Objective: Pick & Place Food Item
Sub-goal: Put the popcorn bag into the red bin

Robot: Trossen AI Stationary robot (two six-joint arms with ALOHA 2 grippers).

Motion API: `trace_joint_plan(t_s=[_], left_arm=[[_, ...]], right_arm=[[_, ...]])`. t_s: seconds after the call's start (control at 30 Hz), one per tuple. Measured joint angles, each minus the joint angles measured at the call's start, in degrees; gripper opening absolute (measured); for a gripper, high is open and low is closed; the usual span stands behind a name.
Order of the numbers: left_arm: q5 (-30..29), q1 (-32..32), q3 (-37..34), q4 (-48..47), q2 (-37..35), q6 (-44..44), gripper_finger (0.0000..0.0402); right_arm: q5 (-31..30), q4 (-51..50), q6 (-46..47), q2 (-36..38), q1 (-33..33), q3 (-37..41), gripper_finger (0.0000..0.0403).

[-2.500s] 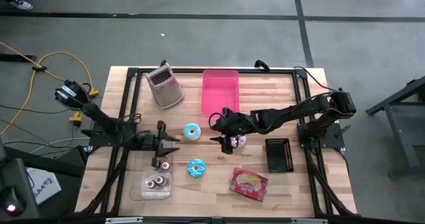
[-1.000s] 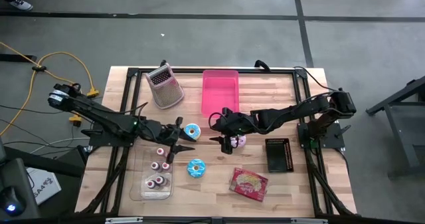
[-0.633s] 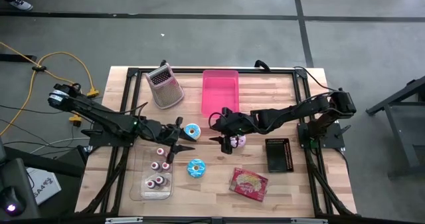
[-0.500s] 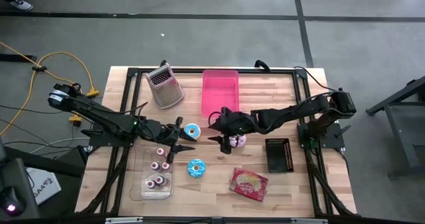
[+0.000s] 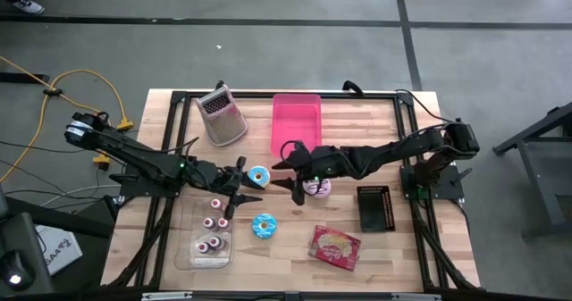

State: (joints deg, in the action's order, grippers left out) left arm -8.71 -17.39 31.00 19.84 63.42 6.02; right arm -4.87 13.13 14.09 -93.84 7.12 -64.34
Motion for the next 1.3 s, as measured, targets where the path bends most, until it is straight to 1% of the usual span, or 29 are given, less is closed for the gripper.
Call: trace_joint_plan(t_s=[0.2, 0.3, 0.4, 0.47, 0.73, 0.87, 0.93, 1.03, 1.1, 1.3], left_arm=[[0.02, 0.03, -0.04, 0.53, 0.00, -0.26, 0.0139], [1.29, 0.03, -0.04, 1.82, 0.00, -1.26, 0.0139], [2.01, 0.03, -0.04, 3.82, 0.00, 1.05, 0.0139], [2.01, 0.03, -0.04, 4.80, 0.00, 0.58, 0.0139], [2.01, 0.03, -0.04, 5.14, 0.00, -0.15, 0.0139], [3.04, -0.04, -0.04, 6.85, 0.00, 4.21, 0.0139], [4.43, -0.01, -0.04, 6.92, 0.05, 5.07, 0.0139], [5.97, -0.04, -0.04, 7.09, 0.92, 7.27, 0.0139], [6.76, -0.04, 0.32, 7.29, 1.71, 8.51, 0.0139], [9.50, -0.99, 5.75, 6.95, 7.02, 10.41, 0.0139]], right_arm=[[3.92, -0.99, 0.93, -0.02, -0.01, 0.00, 0.0208], [3.14, -5.09, 1.09, -0.02, 0.01, 0.00, 0.0208], [1.32, -9.24, 1.12, 0.35, 0.01, 0.00, 0.0208], [0.42, -11.87, 1.11, 0.95, 0.01, 0.00, 0.0208], [0.66, -18.82, 1.11, 2.40, 2.19, -0.11, 0.0208], [0.31, -23.61, 1.75, 3.68, 3.50, -0.12, 0.0208], [-0.34, -28.20, 3.29, 5.01, 4.51, 0.04, 0.0208], [-1.52, -32.44, 5.96, 6.55, 6.20, -0.20, 0.0208], [-3.37, -37.24, 8.56, 7.80, 7.89, 0.02, 0.0208], [-9.23, -44.69, 18.84, 10.96, 13.56, -0.06, 0.0208]])
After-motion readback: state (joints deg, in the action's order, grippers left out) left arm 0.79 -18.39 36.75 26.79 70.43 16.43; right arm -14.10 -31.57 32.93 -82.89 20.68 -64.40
